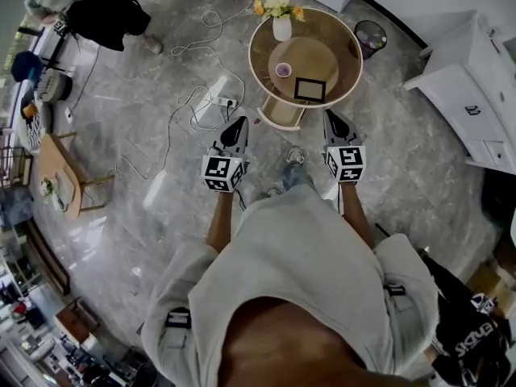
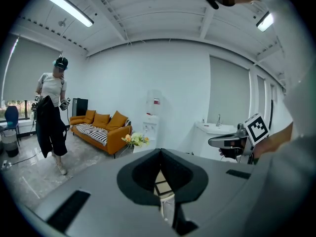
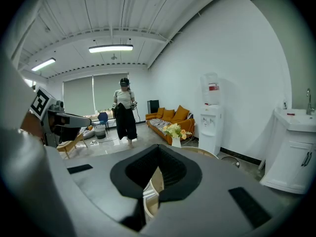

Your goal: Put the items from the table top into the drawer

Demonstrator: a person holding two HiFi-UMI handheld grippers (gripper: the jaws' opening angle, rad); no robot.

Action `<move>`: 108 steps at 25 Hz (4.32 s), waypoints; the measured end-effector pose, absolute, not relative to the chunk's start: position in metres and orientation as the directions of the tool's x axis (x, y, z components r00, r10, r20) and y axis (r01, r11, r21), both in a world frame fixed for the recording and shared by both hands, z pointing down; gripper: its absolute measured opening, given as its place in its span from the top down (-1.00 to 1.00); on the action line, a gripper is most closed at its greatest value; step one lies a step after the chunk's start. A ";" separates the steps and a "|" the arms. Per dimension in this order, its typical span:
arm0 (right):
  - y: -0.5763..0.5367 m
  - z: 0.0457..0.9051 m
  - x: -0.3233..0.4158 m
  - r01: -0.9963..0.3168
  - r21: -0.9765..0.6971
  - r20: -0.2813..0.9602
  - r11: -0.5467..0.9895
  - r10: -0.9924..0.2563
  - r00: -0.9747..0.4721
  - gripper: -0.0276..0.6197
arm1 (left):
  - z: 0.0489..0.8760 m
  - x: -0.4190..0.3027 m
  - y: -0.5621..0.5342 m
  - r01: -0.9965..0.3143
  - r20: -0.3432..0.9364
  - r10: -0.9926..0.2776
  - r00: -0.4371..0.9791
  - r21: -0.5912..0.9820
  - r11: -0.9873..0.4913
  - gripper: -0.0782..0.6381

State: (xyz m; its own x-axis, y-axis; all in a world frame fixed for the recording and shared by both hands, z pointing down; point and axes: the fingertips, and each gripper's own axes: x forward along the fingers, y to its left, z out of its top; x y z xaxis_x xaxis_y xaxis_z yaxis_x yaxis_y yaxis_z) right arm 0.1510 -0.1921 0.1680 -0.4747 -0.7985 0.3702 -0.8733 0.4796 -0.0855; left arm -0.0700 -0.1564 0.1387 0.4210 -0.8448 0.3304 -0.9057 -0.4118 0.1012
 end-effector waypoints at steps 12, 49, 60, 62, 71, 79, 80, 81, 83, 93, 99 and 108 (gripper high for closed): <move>-0.224 0.197 0.158 -0.854 -0.103 0.419 0.510 -0.756 -0.502 0.84 | 0.163 -0.048 -0.191 -0.906 0.360 -0.832 0.422 0.130 -0.403 0.74; -0.241 0.271 0.064 -0.883 -0.050 0.570 0.466 -0.713 -0.408 0.84 | 0.270 -0.154 -0.236 -0.859 0.418 -0.751 0.512 0.266 -0.437 0.74; -0.207 0.373 0.116 -0.896 -0.086 0.554 0.435 -0.727 -0.406 0.84 | 0.379 -0.111 -0.197 -0.869 0.481 -0.725 0.493 0.234 -0.436 0.74; -0.208 0.390 0.120 -0.896 -0.084 0.540 0.436 -0.736 -0.409 0.84 | 0.399 -0.108 -0.197 -0.869 0.479 -0.727 0.492 0.226 -0.440 0.74; -0.238 0.506 0.110 -0.879 -0.051 0.432 0.475 -0.783 -0.448 0.84 | 0.534 -0.134 -0.231 -0.887 0.428 -0.781 0.455 0.145 -0.438 0.74; -0.253 0.609 0.101 -0.864 0.015 0.309 0.504 -0.824 -0.475 0.84 | 0.647 -0.162 -0.258 -0.900 0.337 -0.838 0.429 0.082 -0.428 0.74; -0.252 0.619 0.100 -0.858 0.028 0.297 0.513 -0.824 -0.483 0.84 | 0.659 -0.164 -0.260 -0.901 0.326 -0.844 0.426 0.072 -0.427 0.74; -0.252 0.628 0.099 -0.852 0.041 0.285 0.521 -0.824 -0.490 0.84 | 0.669 -0.166 -0.261 -0.903 0.313 -0.850 0.423 0.064 -0.425 0.74; -0.250 0.641 0.098 -0.845 0.059 0.257 0.532 -0.826 -0.502 0.84 | 0.684 -0.170 -0.266 -0.907 0.283 -0.865 0.415 0.054 -0.418 0.74; -0.226 0.665 0.099 -0.810 0.129 0.147 0.572 -0.819 -0.555 0.84 | 0.705 -0.160 -0.244 -0.917 0.154 -0.905 0.397 0.028 -0.397 0.74; -0.218 0.655 0.115 -0.781 0.212 0.125 0.588 -0.809 -0.575 0.84 | 0.701 -0.148 -0.233 -0.913 0.099 -0.908 0.408 0.029 -0.408 0.74; -0.232 0.632 0.143 -0.627 0.448 0.273 0.637 -0.765 -0.583 0.84 | 0.690 -0.121 -0.230 -0.893 0.085 -0.890 0.449 0.001 -0.450 0.74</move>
